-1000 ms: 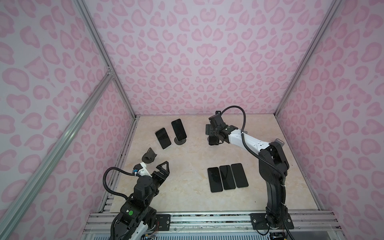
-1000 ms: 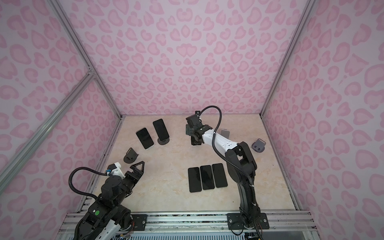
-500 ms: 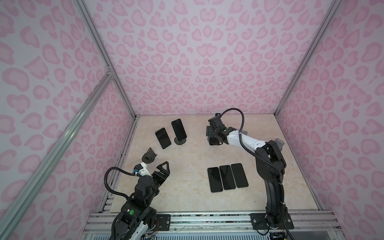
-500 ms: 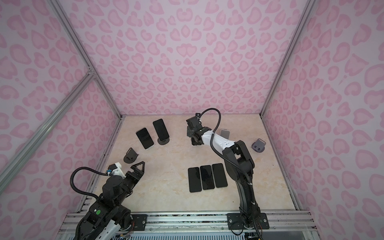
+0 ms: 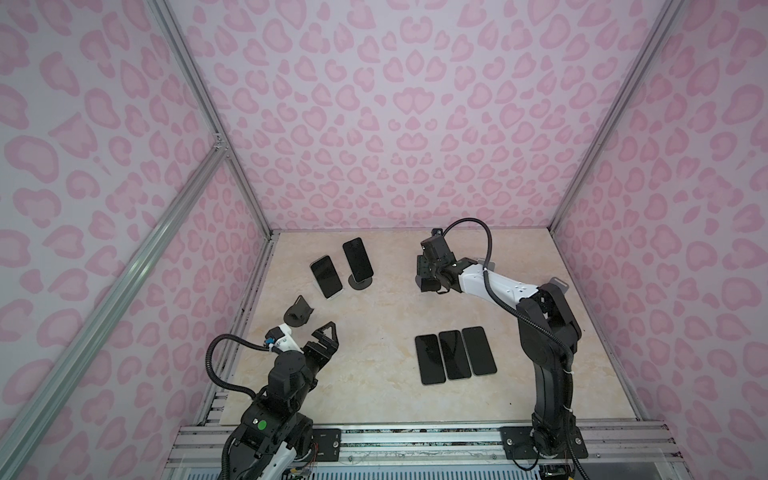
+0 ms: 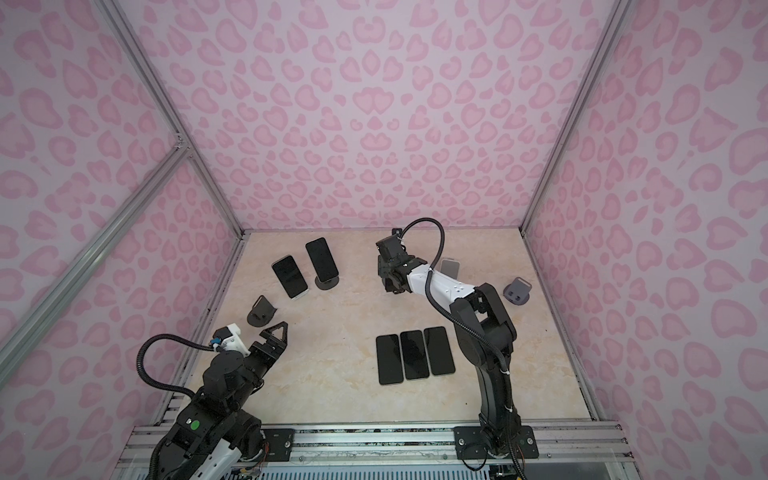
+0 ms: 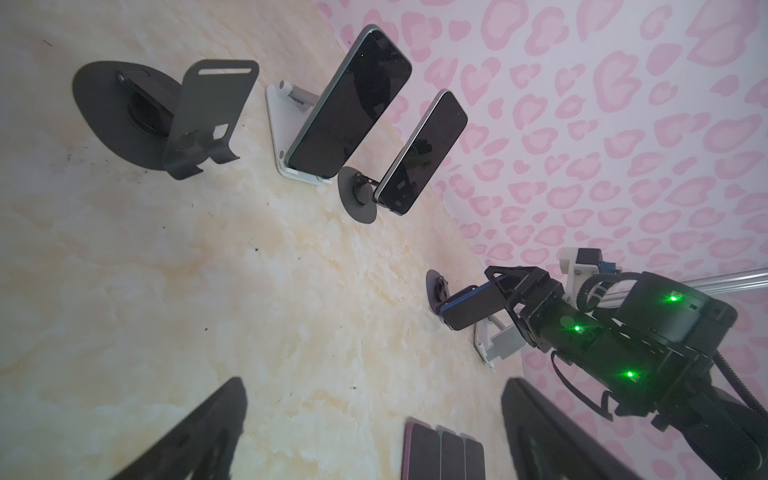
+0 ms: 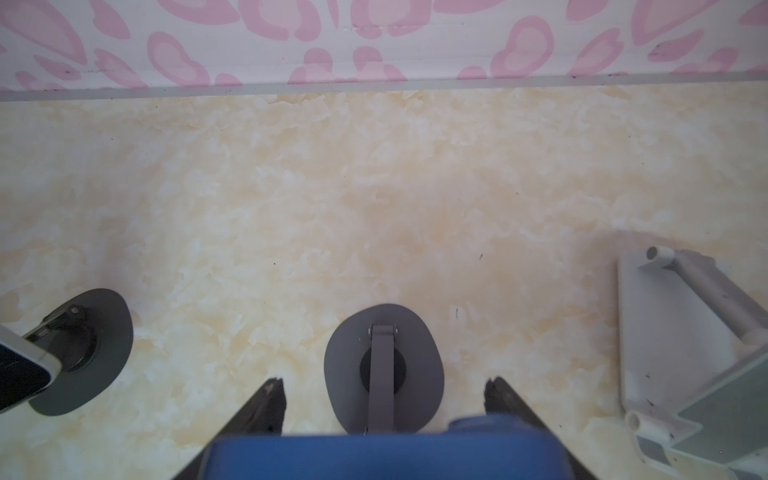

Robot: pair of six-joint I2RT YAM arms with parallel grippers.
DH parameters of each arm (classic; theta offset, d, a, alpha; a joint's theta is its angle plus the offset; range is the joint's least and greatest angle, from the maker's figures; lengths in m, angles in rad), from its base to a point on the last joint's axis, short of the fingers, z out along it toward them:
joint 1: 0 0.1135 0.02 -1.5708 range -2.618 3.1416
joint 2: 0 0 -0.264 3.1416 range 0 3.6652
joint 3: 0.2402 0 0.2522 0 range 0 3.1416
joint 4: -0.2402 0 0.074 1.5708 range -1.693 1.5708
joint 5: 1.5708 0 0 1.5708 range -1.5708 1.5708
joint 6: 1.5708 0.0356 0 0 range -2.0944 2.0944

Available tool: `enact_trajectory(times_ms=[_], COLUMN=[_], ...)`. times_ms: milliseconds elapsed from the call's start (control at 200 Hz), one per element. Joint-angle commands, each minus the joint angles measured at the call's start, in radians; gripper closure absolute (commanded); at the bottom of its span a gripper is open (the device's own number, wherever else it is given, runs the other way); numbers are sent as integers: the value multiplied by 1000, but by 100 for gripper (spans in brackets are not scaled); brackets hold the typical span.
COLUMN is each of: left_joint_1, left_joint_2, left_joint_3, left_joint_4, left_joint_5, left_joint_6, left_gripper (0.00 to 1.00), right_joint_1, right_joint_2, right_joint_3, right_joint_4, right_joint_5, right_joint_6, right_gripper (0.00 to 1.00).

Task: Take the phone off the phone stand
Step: 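Lift the blue-edged phone up off the dark stand with the right gripper, then carry the blue-edged phone toward the laid phones nearer the robot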

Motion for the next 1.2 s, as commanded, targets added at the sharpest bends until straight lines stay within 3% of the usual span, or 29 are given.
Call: enact_trajectory(times_ms=[0,265,570,810,1195], left_joint_1=[1,1,0,1,1], left_joint_2=[3,10,-26,-141,-262], left_joint_3=[16,37,26,-22,30], left_joint_4=[20,-8,-58,-91,-182], left_joint_5=[-20,-7,-54,-66,-184], left_joint_6=[16,18,-7,-41,44], left_gripper=[1,1,1,3,3], right_joint_1=[5,18,55,131,287], right_joint_2=[-21,-102,-273,-376,-460], right_joint_3=[-5,-47,-218,-271,-295], right_joint_4=[71,56,42,-14,-116], right_joint_5=[-15,0,65,132,162], right_joint_6=[-35,-46,-76,-80,26], right_gripper=[30,30,30,30,30])
